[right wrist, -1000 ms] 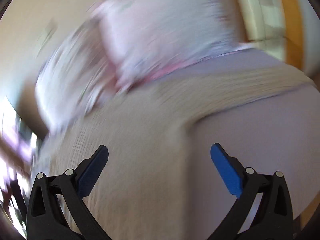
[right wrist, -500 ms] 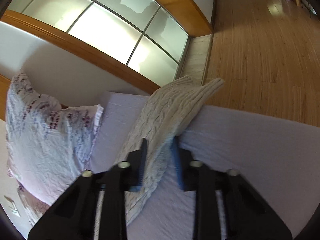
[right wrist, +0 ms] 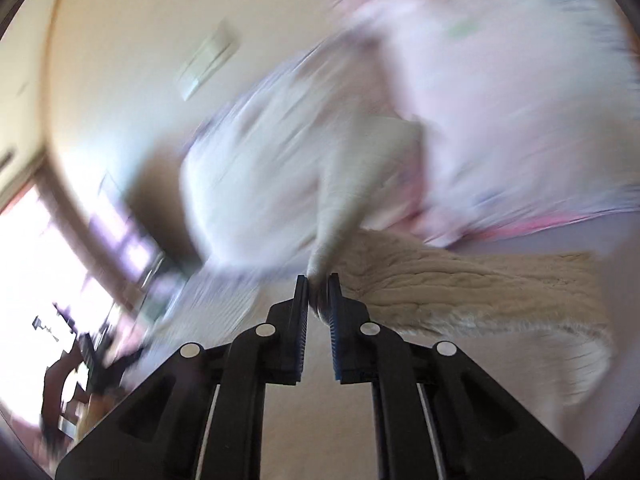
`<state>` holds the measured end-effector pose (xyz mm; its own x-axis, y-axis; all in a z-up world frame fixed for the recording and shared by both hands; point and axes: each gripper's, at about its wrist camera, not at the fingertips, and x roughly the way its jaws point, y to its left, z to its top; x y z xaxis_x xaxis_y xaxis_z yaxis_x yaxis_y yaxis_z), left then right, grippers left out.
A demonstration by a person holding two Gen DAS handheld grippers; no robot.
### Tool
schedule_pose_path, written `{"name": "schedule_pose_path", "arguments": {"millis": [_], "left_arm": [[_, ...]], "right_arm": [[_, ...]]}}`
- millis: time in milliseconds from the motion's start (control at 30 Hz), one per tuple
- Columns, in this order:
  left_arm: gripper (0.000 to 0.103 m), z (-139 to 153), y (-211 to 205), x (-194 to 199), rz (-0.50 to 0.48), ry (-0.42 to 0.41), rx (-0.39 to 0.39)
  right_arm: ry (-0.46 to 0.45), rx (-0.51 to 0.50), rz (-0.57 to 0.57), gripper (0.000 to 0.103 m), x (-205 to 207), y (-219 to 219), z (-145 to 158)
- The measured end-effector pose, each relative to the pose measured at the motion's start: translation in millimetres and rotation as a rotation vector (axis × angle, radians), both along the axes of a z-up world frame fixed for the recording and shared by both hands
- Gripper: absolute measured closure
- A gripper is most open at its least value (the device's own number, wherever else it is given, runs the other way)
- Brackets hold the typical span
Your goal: Fold small clothes
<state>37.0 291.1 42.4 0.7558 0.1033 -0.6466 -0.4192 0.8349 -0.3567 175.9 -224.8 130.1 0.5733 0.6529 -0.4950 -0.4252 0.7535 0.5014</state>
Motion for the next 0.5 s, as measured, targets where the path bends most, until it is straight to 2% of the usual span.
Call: {"name": "schedule_pose_path", "arguments": {"millis": [33,67,100,167,300,367,500], "left_arm": [[0.002,-1.6,13.4,-3.6,0.010,-0.027,-0.073],[0.002,-3.3,25.0,-5.2,0.020,-0.047,-0.133],[0.002,-5.1,35.4,-5.6,0.034,-0.056,-0.181],[0.003,-9.8,58.2,-4.1,0.078,-0.064,-0.257],[0.021,-25.6,104.3,0.4,0.175,-0.072,-0.405],[0.026,-34.8,121.1,-0.4,0.235,-0.067,-0.452],[0.039,-43.3,150.3,-2.6,0.319,-0.126,-0.541]], "right_arm": [[-0.001,-0.004,0.023,0.066,-2.6,11.7,-2.1],[-0.015,-0.006,0.030,0.044,-6.7,17.4,-2.8],[-0.047,-0.011,0.010,0.029,-12.1,19.5,-0.6],[-0.081,-0.034,-0.040,0.026,-14.1,10.3,4.5],[-0.075,-0.056,-0.130,0.022,-28.5,-38.2,1.2],[-0.067,-0.073,-0.177,0.021,-42.1,-54.0,-4.2],[-0.040,-0.051,-0.241,0.021,-52.8,-80.9,-13.1]]}}
